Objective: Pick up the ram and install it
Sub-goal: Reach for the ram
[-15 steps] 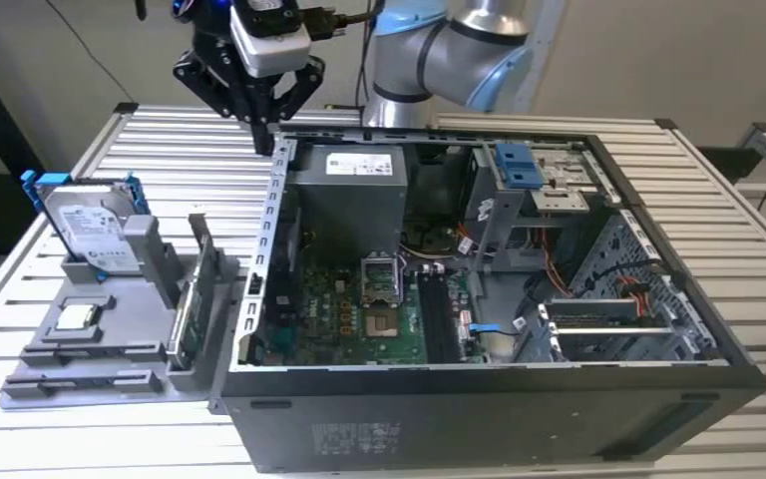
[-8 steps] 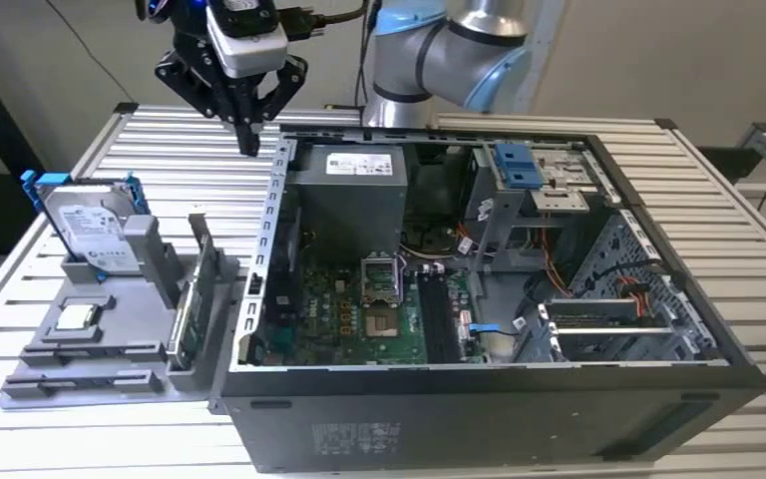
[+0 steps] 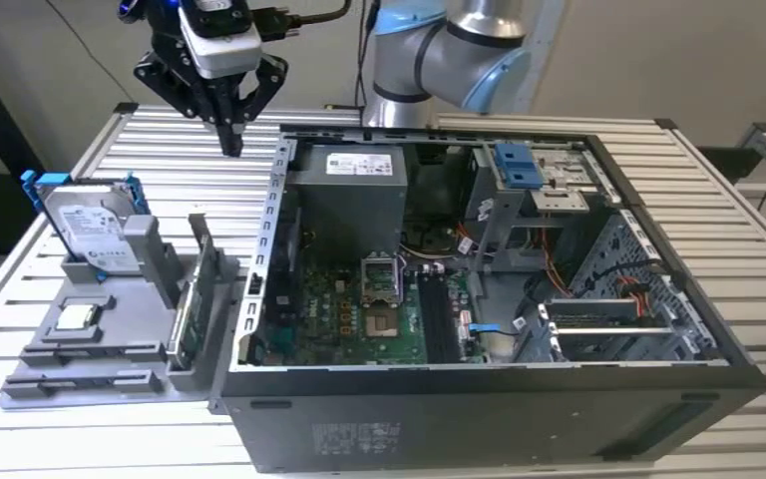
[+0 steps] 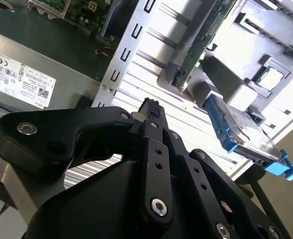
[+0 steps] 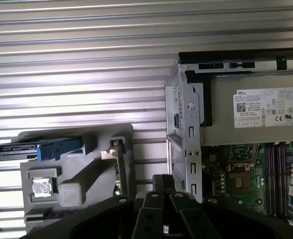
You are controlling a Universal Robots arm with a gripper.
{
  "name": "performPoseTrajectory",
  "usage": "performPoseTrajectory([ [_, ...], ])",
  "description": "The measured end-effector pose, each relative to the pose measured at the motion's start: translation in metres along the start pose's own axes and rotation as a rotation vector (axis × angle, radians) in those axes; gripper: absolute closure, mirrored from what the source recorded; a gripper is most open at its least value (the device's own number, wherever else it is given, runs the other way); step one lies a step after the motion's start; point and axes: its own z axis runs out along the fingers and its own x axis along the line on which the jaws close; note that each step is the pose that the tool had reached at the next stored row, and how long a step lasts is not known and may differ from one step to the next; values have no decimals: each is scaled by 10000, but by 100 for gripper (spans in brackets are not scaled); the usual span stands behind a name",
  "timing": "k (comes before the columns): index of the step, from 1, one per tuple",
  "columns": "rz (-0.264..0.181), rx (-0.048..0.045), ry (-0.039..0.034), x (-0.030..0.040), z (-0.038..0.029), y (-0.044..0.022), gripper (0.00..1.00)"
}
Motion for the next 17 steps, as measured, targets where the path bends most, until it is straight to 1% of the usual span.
performPoseTrajectory([
  [17, 0, 0, 0, 373, 9, -27, 89],
])
